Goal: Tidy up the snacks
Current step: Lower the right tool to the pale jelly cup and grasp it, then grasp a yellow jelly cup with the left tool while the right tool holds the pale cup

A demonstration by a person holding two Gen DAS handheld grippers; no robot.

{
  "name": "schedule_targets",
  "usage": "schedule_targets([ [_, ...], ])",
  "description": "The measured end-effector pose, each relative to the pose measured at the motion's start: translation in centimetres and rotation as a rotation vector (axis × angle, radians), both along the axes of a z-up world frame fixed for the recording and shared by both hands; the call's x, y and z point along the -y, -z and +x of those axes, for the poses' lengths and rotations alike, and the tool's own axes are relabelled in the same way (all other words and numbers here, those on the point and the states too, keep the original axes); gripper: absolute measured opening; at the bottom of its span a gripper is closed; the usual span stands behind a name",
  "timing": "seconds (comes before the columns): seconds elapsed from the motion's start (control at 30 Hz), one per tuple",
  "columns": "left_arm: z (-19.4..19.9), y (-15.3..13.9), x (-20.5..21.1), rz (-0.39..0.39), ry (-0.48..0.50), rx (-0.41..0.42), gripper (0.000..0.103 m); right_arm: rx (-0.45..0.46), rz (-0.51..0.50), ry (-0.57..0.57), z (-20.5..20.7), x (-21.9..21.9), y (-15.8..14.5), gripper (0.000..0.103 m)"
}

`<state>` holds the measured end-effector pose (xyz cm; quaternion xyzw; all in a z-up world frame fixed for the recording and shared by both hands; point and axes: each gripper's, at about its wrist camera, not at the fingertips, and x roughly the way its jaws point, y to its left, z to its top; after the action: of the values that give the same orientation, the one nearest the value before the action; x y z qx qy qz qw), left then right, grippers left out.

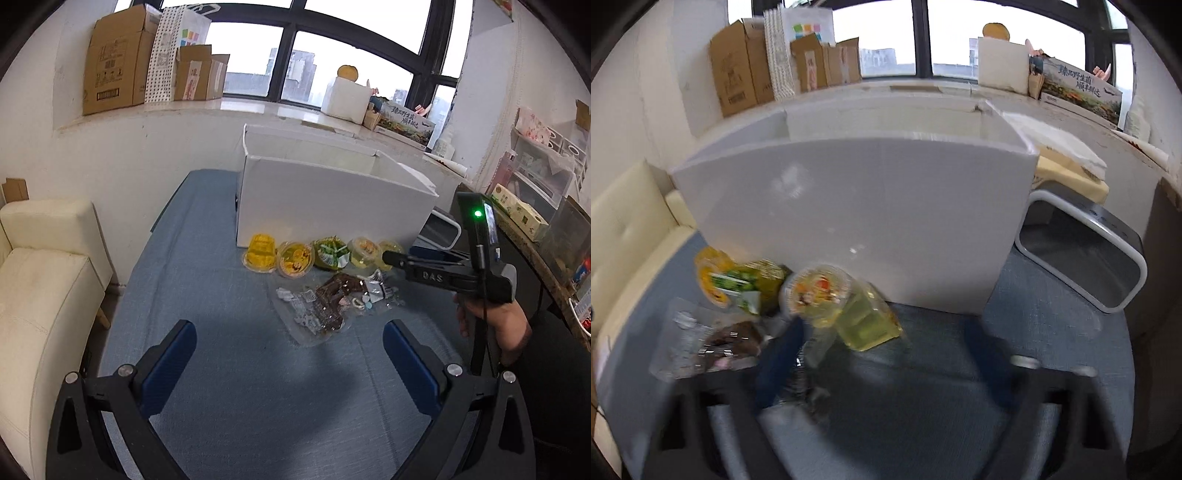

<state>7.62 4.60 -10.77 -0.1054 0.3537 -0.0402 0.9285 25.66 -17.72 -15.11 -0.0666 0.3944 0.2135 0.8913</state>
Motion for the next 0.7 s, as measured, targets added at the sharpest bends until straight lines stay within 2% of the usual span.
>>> schedule_targets([
  [0.1,0.0,0.3,-0.1,-0.005,-0.005,-0.005,0.103,-0.032,0.022,-0.017,0.8,-0.2,0.4,0.065],
  [0.17,0.0,0.3,-0.2,-0.006,-0.013,0.000,0.103,-0.039,-0.003,-0.042,0.9,-0.8,0.9,0.047],
  [0.33,0.5,0.6,-0.4,-0.008,-0.018,-0.008,0.103,-0.028,0.009,-0.066,0.4,-1.0,0.5,0.046],
  [0.47,1.5,1.0,-0.3,0.001,-0.015,-0.024,0.103,-0.019,0.078,-0.052,-1.1,0.5,-0.6,0.035],
  [0.53,2.4,1.2,-0.2,0.007,-0.011,-0.033,0.103,-0.008,0.103,-0.059,-2.3,1.3,-1.2,0.033],
  [0.6,3.4,1.4,0.0,0.009,-0.008,-0.039,0.103,0.012,0.106,-0.063,-3.6,2.3,-1.9,0.033],
  [0.7,5.5,2.0,-0.1,0.014,0.004,-0.047,0.103,0.023,0.168,-0.050,-5.4,4.3,-3.1,0.033],
])
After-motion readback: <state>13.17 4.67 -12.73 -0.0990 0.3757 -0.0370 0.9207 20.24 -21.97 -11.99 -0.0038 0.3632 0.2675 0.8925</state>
